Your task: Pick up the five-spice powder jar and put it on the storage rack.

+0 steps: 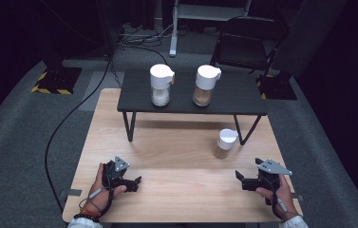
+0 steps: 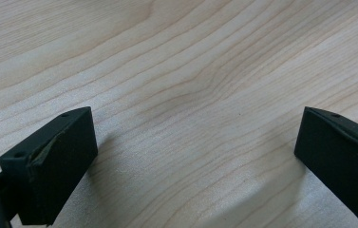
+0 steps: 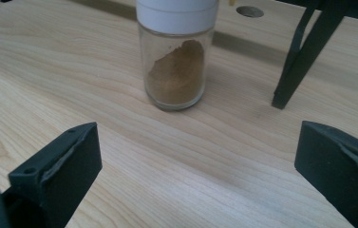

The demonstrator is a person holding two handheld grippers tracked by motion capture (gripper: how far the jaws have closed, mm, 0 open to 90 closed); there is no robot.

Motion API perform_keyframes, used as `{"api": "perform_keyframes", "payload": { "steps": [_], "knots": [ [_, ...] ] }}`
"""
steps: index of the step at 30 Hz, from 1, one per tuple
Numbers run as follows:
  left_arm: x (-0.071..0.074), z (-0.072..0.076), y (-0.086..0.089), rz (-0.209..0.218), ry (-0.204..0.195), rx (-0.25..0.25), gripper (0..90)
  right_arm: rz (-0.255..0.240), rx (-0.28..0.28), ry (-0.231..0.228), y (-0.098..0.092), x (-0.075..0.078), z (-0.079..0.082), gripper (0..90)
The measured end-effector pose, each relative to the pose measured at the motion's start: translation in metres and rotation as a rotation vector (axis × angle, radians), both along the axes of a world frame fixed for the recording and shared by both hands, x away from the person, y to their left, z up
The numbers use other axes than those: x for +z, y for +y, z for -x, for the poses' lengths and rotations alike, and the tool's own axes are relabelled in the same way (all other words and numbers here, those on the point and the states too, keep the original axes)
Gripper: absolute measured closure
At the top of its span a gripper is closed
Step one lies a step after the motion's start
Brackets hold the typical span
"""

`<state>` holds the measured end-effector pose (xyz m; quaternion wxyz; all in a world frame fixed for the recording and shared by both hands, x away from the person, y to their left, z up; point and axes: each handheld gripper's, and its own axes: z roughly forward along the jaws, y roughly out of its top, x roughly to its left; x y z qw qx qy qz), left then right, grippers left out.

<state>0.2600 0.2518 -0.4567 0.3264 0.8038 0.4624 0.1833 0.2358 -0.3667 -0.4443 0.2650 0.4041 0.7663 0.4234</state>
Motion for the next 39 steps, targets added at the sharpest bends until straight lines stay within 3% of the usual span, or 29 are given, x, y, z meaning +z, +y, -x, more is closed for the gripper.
{"api": "perform_keyframes", "payload": {
  "steps": [19, 26, 39],
  "knots": [
    [0.000, 0.000, 0.000, 0.000, 0.000, 0.000, 0.2, 0.017, 0.058, -0.007, 0.018, -0.001, -0.013, 1.4],
    [0.000, 0.000, 0.000, 0.000, 0.000, 0.000, 0.2, -0.008, 0.055, -0.015, 0.024, -0.003, -0.025, 1.4],
    [0.000, 0.000, 0.000, 0.000, 0.000, 0.000, 0.2, -0.003, 0.059, -0.017, 0.034, -0.001, -0.040, 1.4]
  ]
}}
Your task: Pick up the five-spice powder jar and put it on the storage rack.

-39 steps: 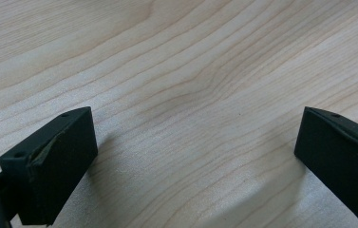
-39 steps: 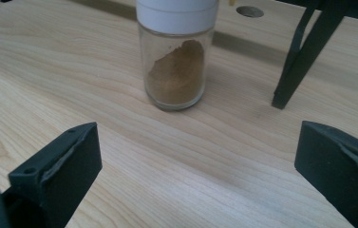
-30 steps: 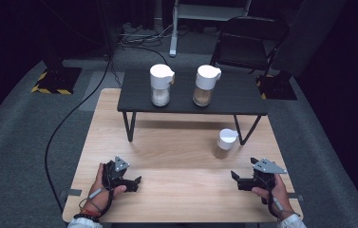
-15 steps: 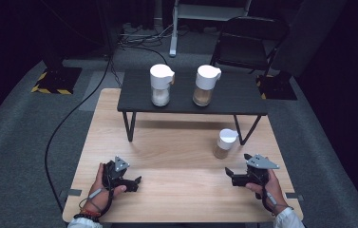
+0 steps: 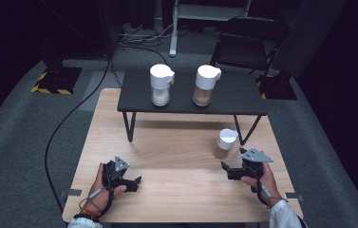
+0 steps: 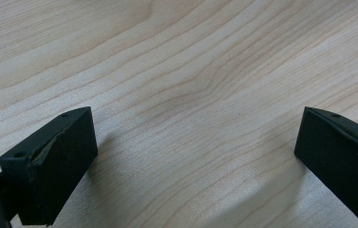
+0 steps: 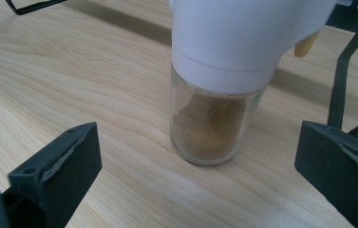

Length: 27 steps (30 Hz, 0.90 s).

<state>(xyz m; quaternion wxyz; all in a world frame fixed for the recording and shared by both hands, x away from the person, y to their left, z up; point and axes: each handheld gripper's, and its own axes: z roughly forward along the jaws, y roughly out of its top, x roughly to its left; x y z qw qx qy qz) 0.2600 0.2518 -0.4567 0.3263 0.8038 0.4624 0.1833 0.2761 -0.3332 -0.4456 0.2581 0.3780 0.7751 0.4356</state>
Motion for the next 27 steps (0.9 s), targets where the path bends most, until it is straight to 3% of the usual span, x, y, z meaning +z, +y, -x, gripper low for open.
{"api": "perform_keyframes", "payload": {
  "steps": [22, 27],
  "knots": [
    [0.000, 0.000, 0.000, 0.000, 0.000, 0.000, 0.2, 0.012, 0.012, 0.015, 0.016, -0.004, -0.024, 2.0],
    [0.000, 0.000, 0.000, 0.000, 0.000, 0.000, 0.2, -0.007, 0.000, 0.021, 0.018, -0.006, -0.028, 2.3]
  ]
}}
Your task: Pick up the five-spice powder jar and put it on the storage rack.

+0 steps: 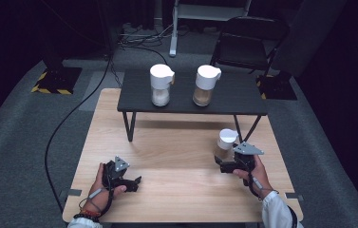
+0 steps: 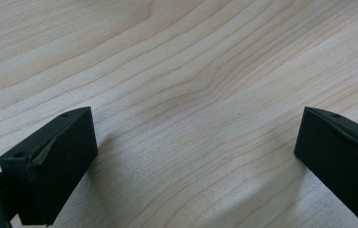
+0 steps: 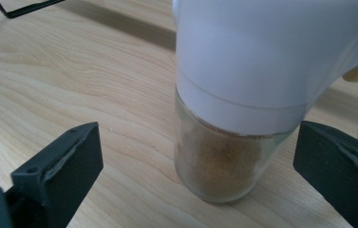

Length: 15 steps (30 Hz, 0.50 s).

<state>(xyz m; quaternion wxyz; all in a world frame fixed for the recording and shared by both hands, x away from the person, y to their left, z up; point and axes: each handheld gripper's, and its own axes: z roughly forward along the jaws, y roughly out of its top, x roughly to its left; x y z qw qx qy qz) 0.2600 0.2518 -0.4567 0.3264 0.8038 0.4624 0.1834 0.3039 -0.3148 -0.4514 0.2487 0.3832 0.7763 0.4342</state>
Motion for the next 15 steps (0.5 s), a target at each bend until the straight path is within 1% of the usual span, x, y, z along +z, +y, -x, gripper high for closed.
{"api": "perform_keyframes", "payload": {
  "steps": [4, 9, 15],
  "knots": [
    [0.000, 0.000, 0.000, 0.000, 0.000, 0.000, 0.2, -0.020, -0.013, 0.011, 0.001, -0.001, -0.004, 2.3],
    [0.000, 0.000, 0.000, 0.000, 0.000, 0.000, 0.2, -0.018, -0.021, 0.012, 0.004, -0.002, -0.008, 2.6],
    [0.000, 0.000, 0.000, 0.000, 0.000, 0.000, 0.2, -0.037, -0.033, 0.012, 0.008, -0.005, -0.015, 3.1]
  ]
}}
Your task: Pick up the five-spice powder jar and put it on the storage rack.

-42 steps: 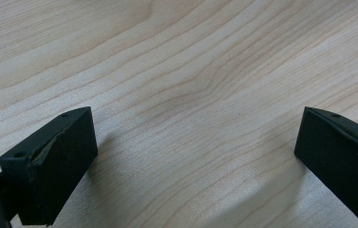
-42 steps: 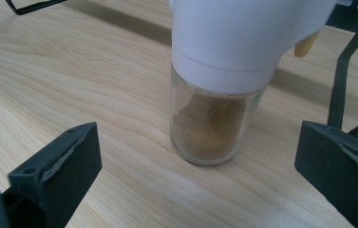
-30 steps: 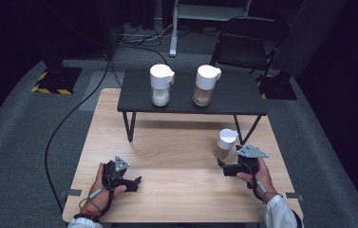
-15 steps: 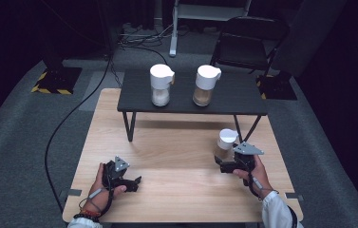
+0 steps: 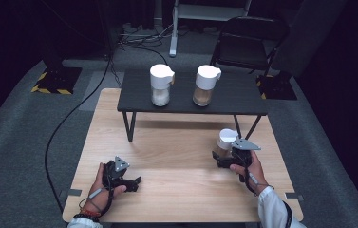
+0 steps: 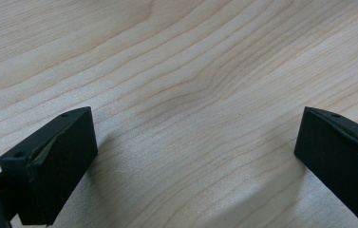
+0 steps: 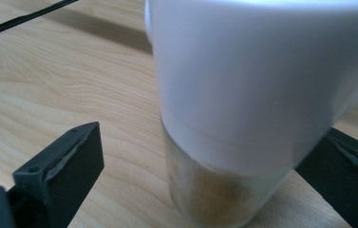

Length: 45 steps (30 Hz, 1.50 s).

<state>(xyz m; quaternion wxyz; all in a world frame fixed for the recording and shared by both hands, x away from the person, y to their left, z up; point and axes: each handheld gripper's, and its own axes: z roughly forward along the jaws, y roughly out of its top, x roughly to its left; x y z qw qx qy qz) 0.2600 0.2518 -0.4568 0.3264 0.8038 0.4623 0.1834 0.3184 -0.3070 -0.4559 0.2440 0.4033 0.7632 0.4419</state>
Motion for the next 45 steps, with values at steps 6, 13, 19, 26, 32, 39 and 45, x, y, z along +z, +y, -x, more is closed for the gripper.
{"api": "perform_keyframes", "payload": {
  "steps": [6, 13, 19, 26, 32, 39, 45],
  "knots": [
    [0.000, 0.000, 0.000, 0.000, 0.000, 0.000, 0.2, -0.034, -0.028, -0.016, 0.003, -0.007, -0.004, 7.5],
    [0.000, 0.000, 0.000, 0.000, 0.000, 0.000, 0.2, -0.083, -0.061, -0.020, 0.006, -0.015, -0.011, 14.7],
    [0.000, 0.000, 0.000, 0.000, 0.000, 0.000, 0.2, -0.099, -0.084, -0.032, 0.008, -0.018, -0.011, 24.9],
    [0.000, 0.000, 0.000, 0.000, 0.000, 0.000, 0.2, -0.088, -0.084, -0.048, 0.007, -0.015, -0.011, 28.9],
    [0.000, 0.000, 0.000, 0.000, 0.000, 0.000, 0.2, -0.075, -0.079, -0.063, 0.005, -0.013, -0.011, 29.2],
    [0.000, 0.000, 0.000, 0.000, 0.000, 0.000, 0.2, -0.066, -0.076, -0.082, 0.003, -0.006, -0.006, 29.2],
    [0.000, 0.000, 0.000, 0.000, 0.000, 0.000, 0.2, -0.062, -0.074, -0.096, 0.001, 0.003, 0.001, 29.2]
  ]
}}
